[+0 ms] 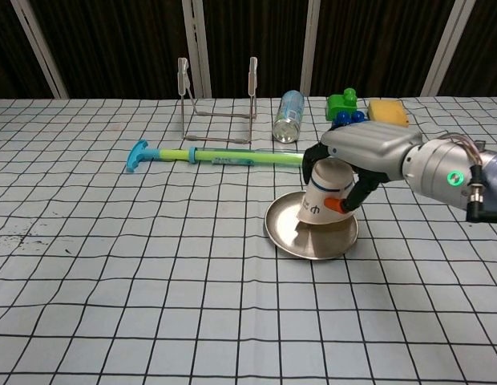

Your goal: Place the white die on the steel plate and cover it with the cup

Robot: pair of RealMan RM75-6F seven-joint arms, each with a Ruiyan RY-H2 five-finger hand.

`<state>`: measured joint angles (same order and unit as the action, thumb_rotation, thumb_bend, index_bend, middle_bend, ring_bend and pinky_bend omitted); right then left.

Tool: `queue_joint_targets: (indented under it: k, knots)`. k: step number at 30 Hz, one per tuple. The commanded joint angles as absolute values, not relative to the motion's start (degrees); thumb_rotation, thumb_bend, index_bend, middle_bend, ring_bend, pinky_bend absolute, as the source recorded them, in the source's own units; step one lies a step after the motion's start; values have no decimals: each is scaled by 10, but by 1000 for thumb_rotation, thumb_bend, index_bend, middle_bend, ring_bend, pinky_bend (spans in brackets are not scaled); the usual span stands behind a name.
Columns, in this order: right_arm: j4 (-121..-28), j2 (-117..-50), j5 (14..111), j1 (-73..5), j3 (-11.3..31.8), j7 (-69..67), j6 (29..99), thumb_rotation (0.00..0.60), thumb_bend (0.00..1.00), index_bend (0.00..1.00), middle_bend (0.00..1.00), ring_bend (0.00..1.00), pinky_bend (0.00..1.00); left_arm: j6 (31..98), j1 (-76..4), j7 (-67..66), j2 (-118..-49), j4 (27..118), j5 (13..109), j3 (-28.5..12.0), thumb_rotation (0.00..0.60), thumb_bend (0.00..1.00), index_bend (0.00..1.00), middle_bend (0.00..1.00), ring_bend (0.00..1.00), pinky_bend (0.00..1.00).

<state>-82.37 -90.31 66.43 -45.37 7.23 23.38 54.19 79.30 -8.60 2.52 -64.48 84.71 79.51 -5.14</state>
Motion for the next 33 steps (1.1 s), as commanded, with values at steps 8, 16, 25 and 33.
queue_joint_targets:
  k: [8,16,25,33]
  knots:
    - [-904,-857,693,-421,32,244,565,600,398,574,500,230,0,795,-85,24,-645,849,798,-50,600,671,280,0,0,95]
    - [-920,-870,699,-428,33,251,553,600,398,574,499,230,0,797,-85,29,-643,850,800,-50,600,671,280,0,0,95]
    - [-876,-915,690,-454,55,245,523,600,398,574,500,231,0,794,-86,36,-642,846,800,-50,600,671,280,0,0,95]
    - [-797,-952,685,-478,83,220,501,600,398,574,500,230,0,791,-87,41,-643,842,797,-51,600,672,280,0,0,95]
